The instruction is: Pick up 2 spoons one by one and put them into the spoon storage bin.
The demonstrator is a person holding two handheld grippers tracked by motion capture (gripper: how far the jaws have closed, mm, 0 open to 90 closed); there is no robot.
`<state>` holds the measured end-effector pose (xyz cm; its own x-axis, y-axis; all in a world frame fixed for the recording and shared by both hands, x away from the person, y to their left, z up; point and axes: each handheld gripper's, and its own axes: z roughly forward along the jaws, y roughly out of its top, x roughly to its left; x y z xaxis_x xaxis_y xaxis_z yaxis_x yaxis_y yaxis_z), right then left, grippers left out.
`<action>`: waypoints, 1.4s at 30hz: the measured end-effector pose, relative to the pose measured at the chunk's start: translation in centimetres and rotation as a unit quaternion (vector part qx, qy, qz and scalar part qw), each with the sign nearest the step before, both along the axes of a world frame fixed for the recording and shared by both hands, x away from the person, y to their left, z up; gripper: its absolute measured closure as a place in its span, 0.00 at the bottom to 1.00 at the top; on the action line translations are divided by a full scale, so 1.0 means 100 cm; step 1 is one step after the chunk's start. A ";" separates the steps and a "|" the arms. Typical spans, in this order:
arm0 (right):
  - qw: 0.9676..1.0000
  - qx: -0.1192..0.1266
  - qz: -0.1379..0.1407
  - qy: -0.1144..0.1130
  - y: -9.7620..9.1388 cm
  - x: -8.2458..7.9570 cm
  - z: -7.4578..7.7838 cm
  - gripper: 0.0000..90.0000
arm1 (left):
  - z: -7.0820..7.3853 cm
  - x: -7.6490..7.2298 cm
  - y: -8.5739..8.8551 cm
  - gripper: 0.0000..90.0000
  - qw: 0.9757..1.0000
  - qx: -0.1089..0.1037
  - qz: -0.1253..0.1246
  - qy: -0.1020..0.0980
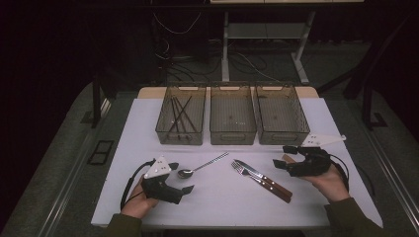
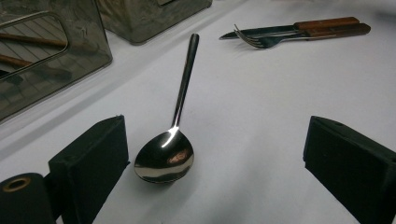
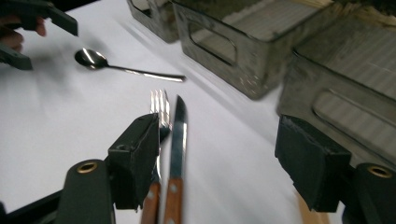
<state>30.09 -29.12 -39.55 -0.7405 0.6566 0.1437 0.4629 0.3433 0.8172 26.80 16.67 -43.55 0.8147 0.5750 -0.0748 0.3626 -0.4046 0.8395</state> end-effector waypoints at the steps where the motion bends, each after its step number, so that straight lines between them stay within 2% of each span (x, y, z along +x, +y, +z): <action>1: 1.000 0.000 -0.003 0.000 -0.004 -0.001 -0.002 0.34 | 0.000 0.000 0.000 0.07 1.000 0.000 0.000 0.000; 14: 0.999 -0.005 -0.053 0.009 -0.053 -0.020 -0.012 0.34 | 0.000 0.000 0.000 0.07 1.000 0.001 0.000 -0.001; 19: 0.997 -0.010 -0.079 0.022 -0.072 -0.024 -0.019 0.35 | 0.000 0.000 0.001 0.07 1.000 0.004 -0.001 -0.001; 26: 0.993 -0.012 -0.110 0.048 -0.097 -0.023 -0.029 0.47 | 0.001 0.000 0.000 0.07 1.000 0.003 -0.001 -0.003; 29: 0.991 -0.016 -0.118 0.056 -0.103 -0.023 -0.032 0.55 | 0.001 0.000 0.000 0.07 1.000 0.004 -0.001 -0.003; 33: 0.991 -0.028 -0.109 0.072 -0.103 -0.022 -0.034 0.63 | 0.001 0.000 0.000 0.07 1.000 0.005 -0.002 -0.003; 42: 0.989 -0.038 -0.107 0.097 -0.100 -0.020 -0.040 0.66 | 0.001 0.000 0.000 0.07 1.000 0.005 -0.002 -0.004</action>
